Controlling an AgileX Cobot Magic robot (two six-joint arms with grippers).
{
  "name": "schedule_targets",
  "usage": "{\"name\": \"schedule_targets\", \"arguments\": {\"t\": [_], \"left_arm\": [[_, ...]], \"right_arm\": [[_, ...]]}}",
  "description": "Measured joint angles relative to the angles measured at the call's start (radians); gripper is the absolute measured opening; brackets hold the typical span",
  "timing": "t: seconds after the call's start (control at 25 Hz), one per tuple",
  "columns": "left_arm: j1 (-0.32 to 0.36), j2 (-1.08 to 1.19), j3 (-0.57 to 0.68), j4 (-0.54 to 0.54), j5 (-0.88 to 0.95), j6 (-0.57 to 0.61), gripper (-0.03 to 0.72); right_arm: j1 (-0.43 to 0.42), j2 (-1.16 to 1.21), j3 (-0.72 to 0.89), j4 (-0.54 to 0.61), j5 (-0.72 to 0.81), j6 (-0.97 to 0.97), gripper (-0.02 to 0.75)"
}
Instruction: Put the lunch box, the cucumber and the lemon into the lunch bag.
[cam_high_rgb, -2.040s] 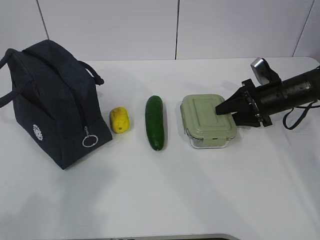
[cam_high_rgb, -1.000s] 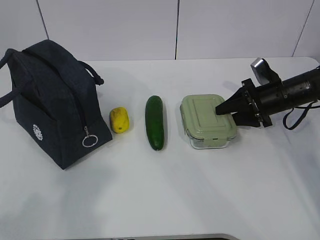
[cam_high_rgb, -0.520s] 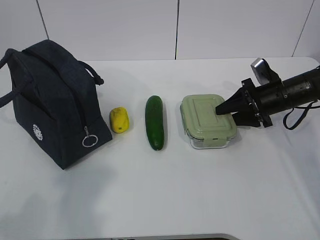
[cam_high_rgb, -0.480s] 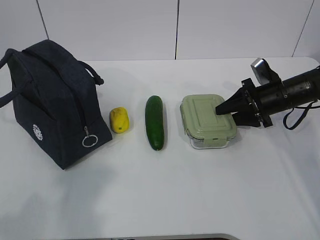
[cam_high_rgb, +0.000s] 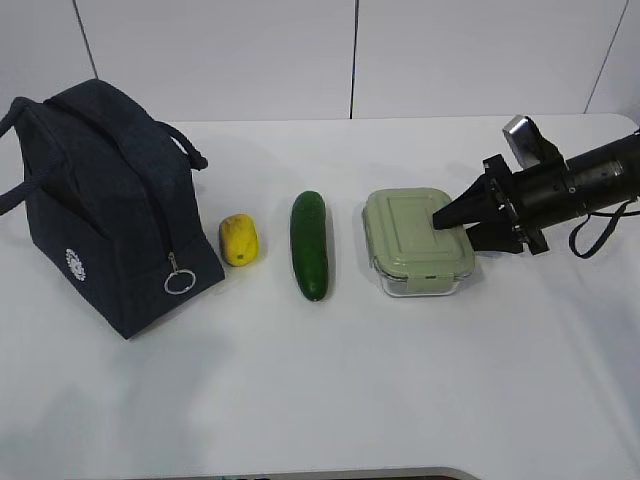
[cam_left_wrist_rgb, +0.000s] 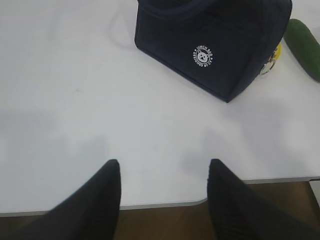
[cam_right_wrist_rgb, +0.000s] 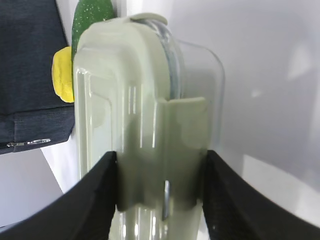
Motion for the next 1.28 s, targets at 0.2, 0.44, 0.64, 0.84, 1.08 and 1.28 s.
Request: {"name": "schedule_targets", "arguments": {"t": [0.2,0.44,0.64,0.84,1.08,1.28], "left_arm": [[0.000,0.000,0.000,0.000,0.000,0.000,0.388],[0.000,0.000,0.000,0.000,0.000,0.000,0.388],[0.000,0.000,0.000,0.000,0.000,0.000,0.388],[0.000,0.000,0.000,0.000,0.000,0.000,0.388],[0.000,0.000,0.000,0.000,0.000,0.000,0.388],[0.000,0.000,0.000,0.000,0.000,0.000,0.388]], "right_arm": [[0.000,-0.023,0.000,-0.030,-0.016,0.016,0.385],[0.002,-0.031,0.000,-0.043,-0.019,0.043,0.384],[0.002,-0.042,0.000,-0.053,-0.026,0.051,0.383],[0.002,-0.047,0.000,-0.053,-0.028,0.056,0.380],[0.002,-0.047,0.000,-0.053,-0.030,0.072,0.380],[0.002,-0.047,0.000,-0.055,-0.033,0.090,0.379]]}}
